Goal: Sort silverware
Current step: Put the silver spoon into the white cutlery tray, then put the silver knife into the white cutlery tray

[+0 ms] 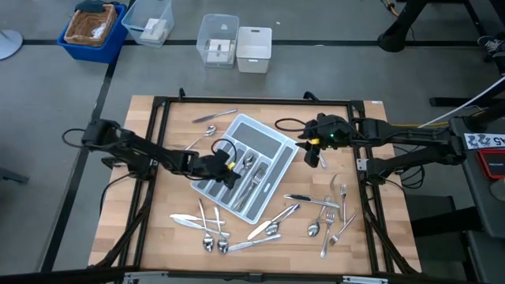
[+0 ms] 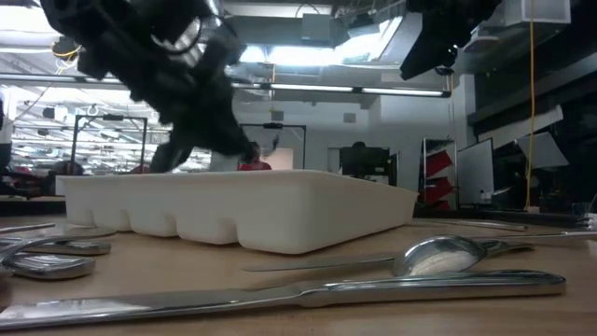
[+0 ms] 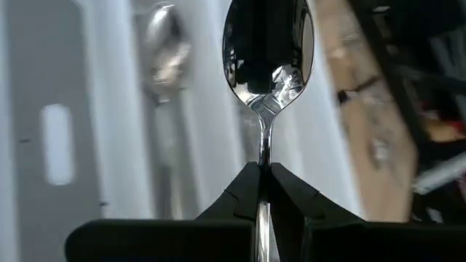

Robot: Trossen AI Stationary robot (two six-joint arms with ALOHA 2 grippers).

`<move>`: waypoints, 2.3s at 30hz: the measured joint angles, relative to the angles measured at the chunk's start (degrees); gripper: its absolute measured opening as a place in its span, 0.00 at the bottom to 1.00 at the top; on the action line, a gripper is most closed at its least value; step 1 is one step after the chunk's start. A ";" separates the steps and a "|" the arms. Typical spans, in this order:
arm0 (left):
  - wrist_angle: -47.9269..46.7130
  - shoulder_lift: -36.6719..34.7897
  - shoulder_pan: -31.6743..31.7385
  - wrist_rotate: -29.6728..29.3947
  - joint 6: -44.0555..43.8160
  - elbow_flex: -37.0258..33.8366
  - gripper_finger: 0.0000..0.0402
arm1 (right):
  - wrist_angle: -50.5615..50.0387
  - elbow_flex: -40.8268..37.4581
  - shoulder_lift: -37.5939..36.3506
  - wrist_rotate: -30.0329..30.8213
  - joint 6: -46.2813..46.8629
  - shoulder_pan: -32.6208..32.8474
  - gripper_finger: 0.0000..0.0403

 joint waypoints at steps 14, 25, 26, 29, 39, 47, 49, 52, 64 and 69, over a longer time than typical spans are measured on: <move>5.02 10.32 2.60 -1.60 1.03 0.07 0.03 | -13.47 -0.14 0.02 -3.45 14.44 0.02 0.33; 8.34 10.65 2.90 -1.76 4.53 0.23 0.15 | -16.22 -0.22 2.98 -17.03 14.46 1.65 0.33; 8.36 10.63 2.90 -1.84 4.46 0.24 0.17 | -16.23 -0.23 3.37 -17.00 14.46 2.37 0.33; 8.50 10.60 2.99 -1.80 4.07 0.26 0.21 | -16.24 -0.24 4.68 -17.05 15.09 5.02 0.33; 9.52 6.75 3.08 -2.21 4.12 0.09 0.21 | -16.33 -0.24 8.85 -16.88 22.02 15.81 0.33; 8.99 -0.24 3.04 1.86 10.28 0.11 0.19 | -16.50 -0.24 14.83 -12.32 22.81 27.36 0.33; 8.73 -1.70 3.01 2.35 11.22 0.11 0.19 | -16.46 -0.24 16.91 -10.60 22.95 29.74 0.33; 8.87 -3.84 2.99 3.50 11.94 0.13 0.19 | -16.48 -0.24 20.23 -9.28 22.97 32.61 0.33; 8.63 -5.59 2.92 4.84 13.89 0.13 0.19 | -16.41 -0.24 31.81 -7.05 22.92 34.88 0.33; 8.55 -5.59 2.93 4.84 14.01 0.13 0.19 | -16.46 -0.24 34.75 -4.64 22.91 34.88 0.33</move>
